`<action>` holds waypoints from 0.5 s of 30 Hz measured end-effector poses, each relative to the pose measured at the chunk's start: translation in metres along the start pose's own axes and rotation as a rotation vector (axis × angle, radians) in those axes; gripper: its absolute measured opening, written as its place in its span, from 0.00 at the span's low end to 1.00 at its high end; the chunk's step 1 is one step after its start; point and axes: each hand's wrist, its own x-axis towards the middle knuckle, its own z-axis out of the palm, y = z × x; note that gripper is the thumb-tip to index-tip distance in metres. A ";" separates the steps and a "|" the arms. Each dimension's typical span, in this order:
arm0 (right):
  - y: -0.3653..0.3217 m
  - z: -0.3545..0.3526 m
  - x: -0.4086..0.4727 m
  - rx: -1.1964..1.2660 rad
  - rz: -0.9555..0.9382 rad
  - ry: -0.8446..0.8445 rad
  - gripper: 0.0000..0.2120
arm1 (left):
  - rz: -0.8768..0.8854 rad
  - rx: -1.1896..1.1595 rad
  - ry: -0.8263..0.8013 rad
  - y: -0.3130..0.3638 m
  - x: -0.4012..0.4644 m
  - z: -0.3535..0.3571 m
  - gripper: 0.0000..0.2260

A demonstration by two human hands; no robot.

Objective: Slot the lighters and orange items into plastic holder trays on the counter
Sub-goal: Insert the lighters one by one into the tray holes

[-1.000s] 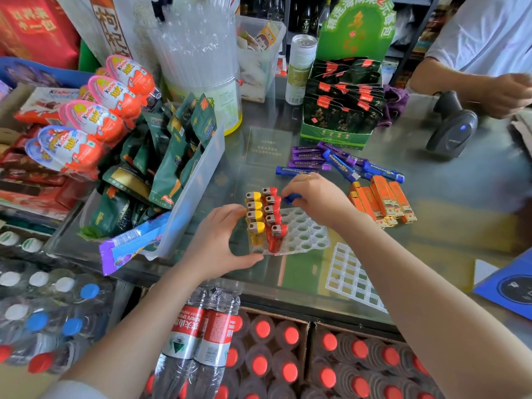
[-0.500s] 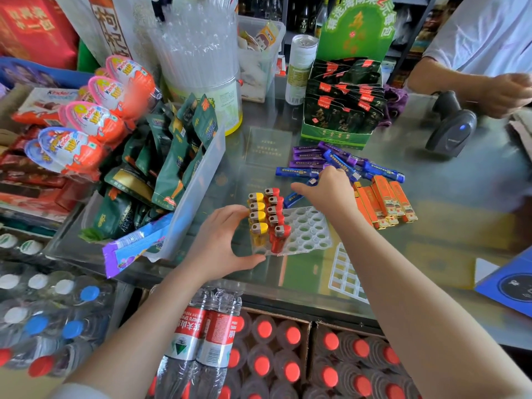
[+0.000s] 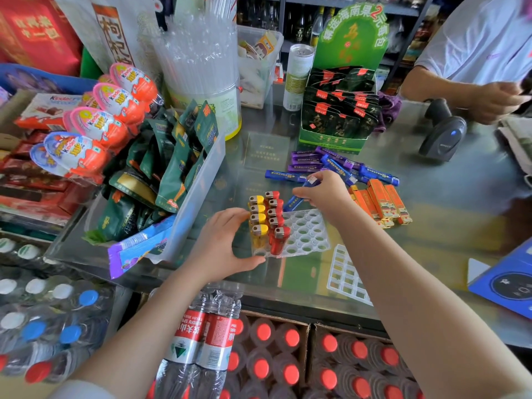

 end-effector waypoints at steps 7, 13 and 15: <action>0.014 -0.012 -0.034 -0.008 -0.289 0.100 0.11 | -0.004 -0.012 0.017 0.001 -0.001 0.000 0.32; 0.010 -0.012 -0.046 -0.166 -0.378 -0.063 0.10 | -0.010 0.004 0.013 0.003 0.000 -0.001 0.34; 0.007 -0.010 -0.046 -0.189 -0.392 -0.057 0.09 | -0.012 0.005 0.013 0.004 -0.001 -0.001 0.35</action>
